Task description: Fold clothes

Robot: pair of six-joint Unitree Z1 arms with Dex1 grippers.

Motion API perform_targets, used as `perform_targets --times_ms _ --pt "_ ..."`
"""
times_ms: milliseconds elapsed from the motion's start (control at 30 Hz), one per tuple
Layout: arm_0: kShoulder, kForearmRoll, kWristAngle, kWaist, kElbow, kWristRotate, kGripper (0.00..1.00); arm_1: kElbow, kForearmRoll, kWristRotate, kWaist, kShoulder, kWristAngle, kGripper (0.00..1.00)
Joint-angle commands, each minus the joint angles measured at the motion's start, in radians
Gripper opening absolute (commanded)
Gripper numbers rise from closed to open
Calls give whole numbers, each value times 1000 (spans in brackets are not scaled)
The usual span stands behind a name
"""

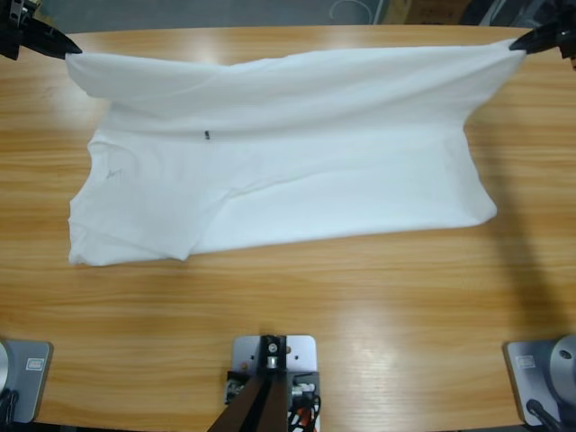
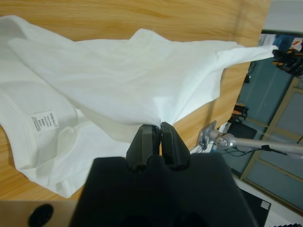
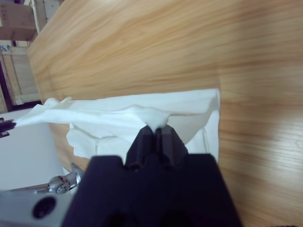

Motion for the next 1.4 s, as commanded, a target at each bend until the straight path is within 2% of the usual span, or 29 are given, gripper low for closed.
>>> perform_targets --times_ms 33,433,867,900,933,967,1000,1033,1067,1133,1400 --pt "-20 -12 -34 16 77 -1 0 1 33 -16 36 63 17 0" --pt "-42 -18 -38 17 216 30 0 124 34 -32 36 25 13 0" --pt "106 -13 -83 -23 252 18 0 177 61 -36 36 63 13 0" --pt "114 -13 -81 -24 254 17 0 180 64 -36 36 71 13 279" --pt "122 -13 -79 -26 255 16 73 184 66 -36 36 78 13 709" --pt "130 -13 -77 -29 256 13 330 186 67 -36 36 84 13 834" --pt "136 -13 -75 -31 258 13 428 186 71 -36 36 89 13 914" --pt "140 -13 -69 -31 262 13 453 185 76 -36 36 95 13 954" --pt "141 -13 -60 -31 267 11 527 182 85 -35 36 103 13 968" --pt "144 -13 -58 -31 275 11 582 174 101 -35 36 118 13 977" --pt "137 -13 -32 -32 351 22 582 198 115 -27 36 94 -27 973"
